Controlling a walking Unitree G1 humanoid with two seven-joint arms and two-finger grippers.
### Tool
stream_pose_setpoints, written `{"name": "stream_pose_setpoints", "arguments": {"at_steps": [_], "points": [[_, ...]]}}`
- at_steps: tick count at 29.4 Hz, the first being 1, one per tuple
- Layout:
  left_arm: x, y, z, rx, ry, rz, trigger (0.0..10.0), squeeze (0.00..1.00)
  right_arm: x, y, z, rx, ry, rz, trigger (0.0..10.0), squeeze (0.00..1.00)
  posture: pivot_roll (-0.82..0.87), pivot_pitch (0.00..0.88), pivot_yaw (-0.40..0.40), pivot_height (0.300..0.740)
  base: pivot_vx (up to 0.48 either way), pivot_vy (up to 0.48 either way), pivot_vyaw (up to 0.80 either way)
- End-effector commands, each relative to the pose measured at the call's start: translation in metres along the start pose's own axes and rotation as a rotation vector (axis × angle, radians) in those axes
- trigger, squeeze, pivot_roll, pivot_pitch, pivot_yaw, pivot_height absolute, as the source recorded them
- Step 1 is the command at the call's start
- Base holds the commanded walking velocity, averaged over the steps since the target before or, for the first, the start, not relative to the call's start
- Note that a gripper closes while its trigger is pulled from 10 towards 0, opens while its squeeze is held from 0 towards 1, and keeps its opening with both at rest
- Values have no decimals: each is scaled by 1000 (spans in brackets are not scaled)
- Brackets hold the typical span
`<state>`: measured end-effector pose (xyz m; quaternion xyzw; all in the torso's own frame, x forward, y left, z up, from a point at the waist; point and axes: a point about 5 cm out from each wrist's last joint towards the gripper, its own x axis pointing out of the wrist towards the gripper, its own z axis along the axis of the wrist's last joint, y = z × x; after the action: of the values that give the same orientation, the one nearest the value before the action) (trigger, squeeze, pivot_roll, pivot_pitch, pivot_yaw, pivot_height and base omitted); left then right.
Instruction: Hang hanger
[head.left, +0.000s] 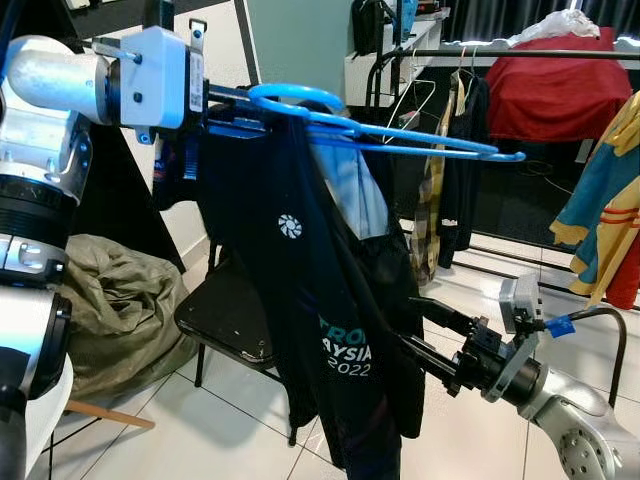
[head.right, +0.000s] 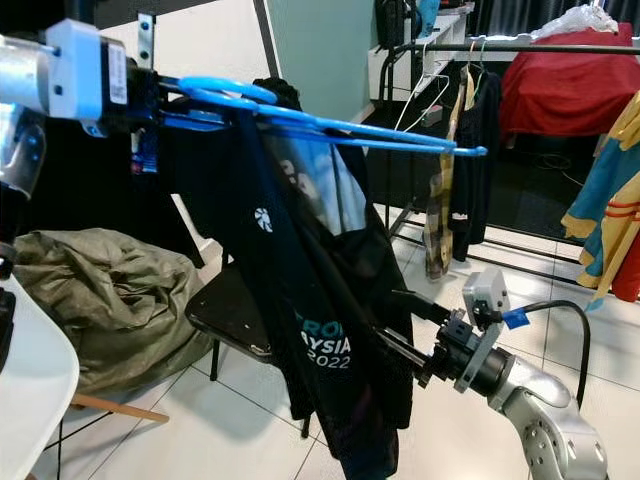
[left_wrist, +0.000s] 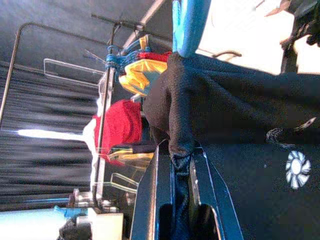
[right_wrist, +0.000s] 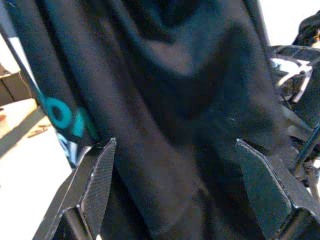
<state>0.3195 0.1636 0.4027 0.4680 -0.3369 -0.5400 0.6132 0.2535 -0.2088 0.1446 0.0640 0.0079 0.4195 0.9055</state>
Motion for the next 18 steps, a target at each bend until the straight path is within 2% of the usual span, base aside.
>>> {"name": "stream_pose_setpoints", "arguments": {"at_steps": [1, 2, 7, 9, 13, 18], "points": [[-3, 9, 10, 31, -40, 23, 10000, 0, 3, -3, 1, -24, 4, -23, 10000, 0, -92, 0, 113, 740, 0, 0, 0], [-3, 10, 12, 35, -54, 16, 10000, 0, 3, -8, 6, -37, -19, -52, 10000, 0, -89, 0, 111, 740, 0, 0, 0], [-3, 10, 13, 37, -60, 8, 10000, 0, 3, -7, 15, -36, -68, -34, 10000, 0, -89, 0, 110, 740, 0, 0, 0], [-2, 9, 14, 35, -65, -7, 10000, 0, -4, 8, 39, -5, -206, 98, 10000, 0, -91, 0, 108, 740, 0, 0, 0], [-2, 8, 15, 33, -74, -11, 10000, 0, -6, 11, 44, -10, -228, 126, 10000, 0, -92, 0, 108, 740, 0, 0, 0], [2, 7, 16, 34, -92, -21, 10000, 0, -3, 10, 45, -43, -198, 123, 10000, 0, -94, 0, 110, 740, 0, 0, 0]]}}
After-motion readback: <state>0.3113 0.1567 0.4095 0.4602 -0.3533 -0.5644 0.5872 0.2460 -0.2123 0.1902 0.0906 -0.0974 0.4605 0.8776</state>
